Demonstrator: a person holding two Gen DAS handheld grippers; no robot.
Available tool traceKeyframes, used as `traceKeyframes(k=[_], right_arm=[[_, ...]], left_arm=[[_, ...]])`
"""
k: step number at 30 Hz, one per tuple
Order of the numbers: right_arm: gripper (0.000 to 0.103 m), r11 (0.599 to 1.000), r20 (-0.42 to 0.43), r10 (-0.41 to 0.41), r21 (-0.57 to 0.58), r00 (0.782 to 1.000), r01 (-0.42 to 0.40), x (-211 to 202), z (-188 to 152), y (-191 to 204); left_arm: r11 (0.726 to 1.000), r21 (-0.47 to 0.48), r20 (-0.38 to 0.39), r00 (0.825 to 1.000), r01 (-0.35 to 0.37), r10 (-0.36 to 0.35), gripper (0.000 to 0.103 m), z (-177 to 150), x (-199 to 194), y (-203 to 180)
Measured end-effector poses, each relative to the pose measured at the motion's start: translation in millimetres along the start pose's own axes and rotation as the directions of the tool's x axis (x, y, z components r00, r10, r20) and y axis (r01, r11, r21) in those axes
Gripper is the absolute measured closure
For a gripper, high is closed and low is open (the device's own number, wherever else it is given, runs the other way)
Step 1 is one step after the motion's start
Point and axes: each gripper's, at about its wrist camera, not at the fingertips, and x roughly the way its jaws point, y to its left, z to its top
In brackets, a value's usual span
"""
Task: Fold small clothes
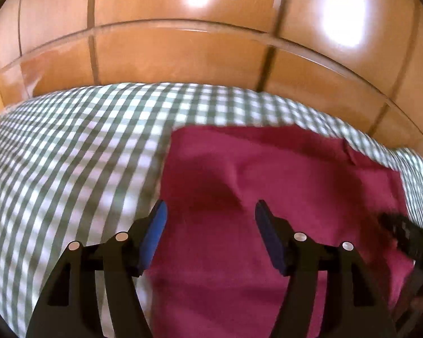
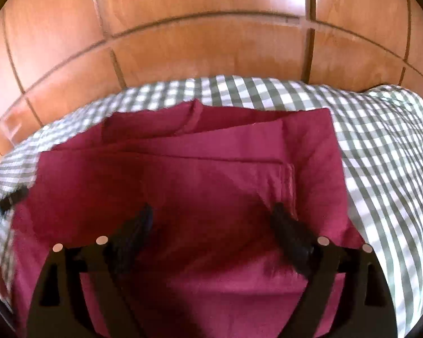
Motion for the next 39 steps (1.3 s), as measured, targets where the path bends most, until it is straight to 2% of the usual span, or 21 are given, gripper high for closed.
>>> traceKeyframes(k=[2, 4, 5, 6, 9, 12, 16, 19, 21, 23, 26, 33, 39], right_arm=[[0.010, 1.000, -0.003, 0.025, 0.001, 1.000, -0.025, -11, -12, 6], [0.008, 1.000, -0.046, -0.006, -0.016, 0.999, 0.005, -1, -21, 11], [0.008, 0.998, -0.068, -0.036, -0.050, 0.997, 0.033, 6, -26, 15], [0.008, 0.996, -0.050, -0.053, -0.072, 0.997, 0.049, 5, -28, 18], [0.008, 0.997, -0.045, -0.045, -0.057, 0.998, 0.042, -17, -25, 24], [0.004, 0.999, -0.007, -0.025, -0.040, 1.000, 0.025, -47, -37, 26], [0.003, 1.000, -0.083, -0.008, -0.008, 0.996, 0.007, -66, -82, 21], [0.003, 1.000, -0.127, -0.006, 0.028, 0.992, 0.009, -77, -116, 14], [0.003, 1.000, -0.111, -0.011, 0.017, 0.994, 0.013, -89, -138, 11], [0.002, 1.000, -0.101, -0.018, -0.019, 0.995, 0.016, -101, -150, 14], [0.002, 1.000, -0.101, -0.010, -0.027, 0.995, 0.007, -112, -160, 13], [0.002, 0.998, -0.105, 0.033, 0.056, 0.994, -0.028, -133, -170, -2], [0.003, 0.991, -0.092, 0.019, 0.133, 0.996, -0.006, -153, -175, -24]], left_arm=[[0.999, 0.040, -0.031, 1.000, 0.008, -0.007, 0.038, -22, -2, -8], [0.996, 0.083, -0.076, 0.997, -0.023, 0.029, 0.036, -36, 11, -14], [0.995, 0.099, -0.065, 0.997, -0.034, 0.040, 0.036, -38, 13, -17], [0.993, 0.106, -0.072, 0.996, -0.044, 0.052, 0.036, -37, 11, -19], [0.997, 0.072, -0.073, 0.996, -0.040, 0.045, 0.036, -30, -4, -15], [1.000, 0.013, -0.059, 0.998, -0.021, 0.022, 0.032, -40, -28, -2], [1.000, 0.009, -0.069, 0.998, -0.005, 0.006, 0.032, -72, -51, 9], [0.998, 0.049, -0.088, 0.996, -0.027, 0.032, 0.032, -104, -63, 12], [0.999, 0.041, -0.104, 0.994, -0.029, 0.033, 0.032, -122, -70, 19], [0.998, 0.046, -0.085, 0.996, -0.036, 0.039, 0.032, -132, -83, 22], [0.998, 0.047, -0.086, 0.995, -0.038, 0.042, 0.032, -143, -97, 24], [0.997, 0.070, -0.098, 0.995, -0.024, 0.031, 0.031, -157, -111, 26], [0.993, 0.117, -0.104, 0.995, 0.012, 0.000, 0.031, -167, -123, 31]])
